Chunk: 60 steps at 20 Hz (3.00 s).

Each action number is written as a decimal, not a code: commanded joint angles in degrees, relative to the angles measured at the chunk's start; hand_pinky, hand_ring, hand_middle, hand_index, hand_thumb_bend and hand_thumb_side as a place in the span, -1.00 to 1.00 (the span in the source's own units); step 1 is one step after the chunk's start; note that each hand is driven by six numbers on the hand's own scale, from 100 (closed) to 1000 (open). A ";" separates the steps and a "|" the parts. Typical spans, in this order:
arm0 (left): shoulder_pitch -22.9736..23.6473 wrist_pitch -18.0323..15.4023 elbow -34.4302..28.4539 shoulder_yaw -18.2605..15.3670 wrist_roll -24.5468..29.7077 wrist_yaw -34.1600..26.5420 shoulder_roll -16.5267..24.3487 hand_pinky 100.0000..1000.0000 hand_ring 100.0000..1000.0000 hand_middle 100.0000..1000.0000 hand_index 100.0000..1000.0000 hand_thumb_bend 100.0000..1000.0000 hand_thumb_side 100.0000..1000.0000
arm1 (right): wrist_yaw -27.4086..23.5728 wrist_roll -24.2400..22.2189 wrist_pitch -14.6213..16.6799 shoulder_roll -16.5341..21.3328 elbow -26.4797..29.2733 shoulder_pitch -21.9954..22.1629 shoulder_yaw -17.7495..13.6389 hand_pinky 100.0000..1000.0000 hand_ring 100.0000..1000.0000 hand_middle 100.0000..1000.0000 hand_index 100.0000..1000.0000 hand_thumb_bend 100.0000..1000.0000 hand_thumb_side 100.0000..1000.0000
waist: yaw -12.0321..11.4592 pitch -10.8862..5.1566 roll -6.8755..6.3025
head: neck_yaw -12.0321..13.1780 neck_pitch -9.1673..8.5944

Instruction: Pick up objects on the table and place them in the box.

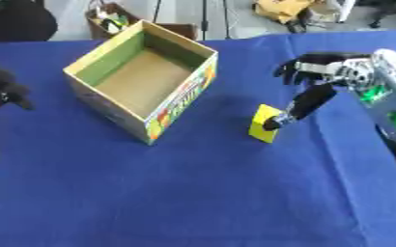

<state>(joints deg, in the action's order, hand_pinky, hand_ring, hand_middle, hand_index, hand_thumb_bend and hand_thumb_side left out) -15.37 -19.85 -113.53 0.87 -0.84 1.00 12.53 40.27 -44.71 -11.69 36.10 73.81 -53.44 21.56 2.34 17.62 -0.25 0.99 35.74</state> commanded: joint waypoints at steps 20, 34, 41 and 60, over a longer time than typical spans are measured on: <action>-1.73 0.60 -1.07 0.08 0.26 -0.83 0.20 -0.16 0.08 0.16 0.55 -1.00 0.70 | 5.42 2.84 2.44 -4.20 -11.89 -3.50 -1.32 0.52 0.54 -0.04 0.48 0.37 -0.21 | -0.74 -0.61 0.96 | 0.76 3.01; -1.79 0.74 -1.07 0.10 0.25 -1.01 0.11 -0.17 0.07 0.15 0.54 -1.00 0.71 | 5.85 5.48 2.23 -4.31 -11.65 -3.33 -1.12 0.33 0.25 -0.33 0.07 -0.57 -0.22 | -0.80 -0.72 1.05 | 1.27 3.55; -1.73 0.70 -1.07 0.10 0.23 -1.02 -0.06 -0.20 0.07 0.15 0.54 -1.00 0.72 | 4.15 6.81 0.40 -4.17 -11.51 -3.16 -1.48 0.06 0.07 -0.58 -0.35 -1.00 -0.76 | -0.93 -0.36 0.87 | 1.21 3.41; -1.21 0.93 -1.07 0.26 0.24 -1.10 0.22 -0.22 0.06 0.14 0.53 -1.00 0.71 | -3.28 12.87 -3.41 -2.03 -2.36 -7.30 -4.73 -0.31 -0.33 -1.00 -0.82 -1.00 -1.00 | -1.40 -0.93 1.48 | -0.01 1.09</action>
<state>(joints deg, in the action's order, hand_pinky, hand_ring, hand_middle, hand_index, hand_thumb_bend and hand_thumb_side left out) -16.33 -19.08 -113.53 0.88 -0.58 -0.14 12.05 38.04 -32.58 -15.09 32.18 69.23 -59.04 18.48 0.90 18.05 1.11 1.35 37.78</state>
